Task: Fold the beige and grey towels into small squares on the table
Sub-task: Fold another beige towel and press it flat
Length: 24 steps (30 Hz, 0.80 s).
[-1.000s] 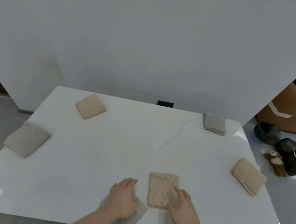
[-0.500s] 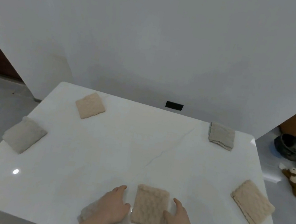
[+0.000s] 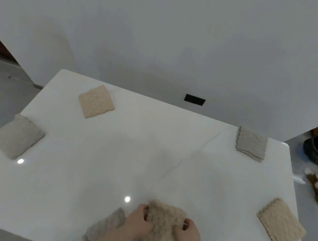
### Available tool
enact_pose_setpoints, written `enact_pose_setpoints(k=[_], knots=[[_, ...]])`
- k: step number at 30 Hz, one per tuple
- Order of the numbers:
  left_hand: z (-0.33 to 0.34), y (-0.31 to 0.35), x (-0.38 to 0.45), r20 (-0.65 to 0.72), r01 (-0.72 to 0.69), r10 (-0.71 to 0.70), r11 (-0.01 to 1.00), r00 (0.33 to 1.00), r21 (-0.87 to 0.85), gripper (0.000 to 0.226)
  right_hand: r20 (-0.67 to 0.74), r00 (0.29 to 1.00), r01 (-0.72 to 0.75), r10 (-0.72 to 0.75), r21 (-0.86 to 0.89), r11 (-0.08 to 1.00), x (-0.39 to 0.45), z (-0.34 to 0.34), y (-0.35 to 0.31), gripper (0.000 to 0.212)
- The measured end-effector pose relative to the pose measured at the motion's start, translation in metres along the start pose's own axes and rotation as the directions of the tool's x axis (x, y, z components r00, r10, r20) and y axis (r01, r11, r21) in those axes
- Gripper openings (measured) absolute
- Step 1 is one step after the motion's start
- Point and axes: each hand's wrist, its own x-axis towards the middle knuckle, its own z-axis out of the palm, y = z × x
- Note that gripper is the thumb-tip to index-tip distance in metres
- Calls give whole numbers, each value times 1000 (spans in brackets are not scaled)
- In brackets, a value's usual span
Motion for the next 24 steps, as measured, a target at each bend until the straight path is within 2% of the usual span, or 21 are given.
enact_pose_setpoints(k=[2, 4, 7, 9, 14, 18, 24], knots=[[7, -7, 20, -8, -1, 0, 998, 1000, -62, 78, -13, 1000, -1, 1, 40, 999, 1, 0, -6, 15], [3, 9, 13, -21, -13, 12, 997, 1000, -76, 61, -33, 999, 14, -10, 122, 992, 0, -2, -17, 7], [-13, 35, 9, -76, -93, 88, 994, 993, -66, 22, -63, 997, 58, -44, 236, 970, 3, -12, -42, 6], [-30, 55, 11, -130, -151, 143, 987, 981, -55, 15, -77, 995, 90, -71, 283, 955, 9, -19, -62, 11], [-76, 106, 19, -172, -205, 192, 977, 966, -61, 28, -138, 975, 210, -172, 342, 916, 28, -32, -111, 22], [-104, 133, 27, -190, -271, 248, 957, 950, -101, 23, -157, 964, 258, -214, 360, 897, 43, -39, -145, 32], [-125, 169, 41, -171, -280, 262, 956, 950, -90, 45, -173, 954, 294, -247, 355, 887, 67, -44, -175, 52]])
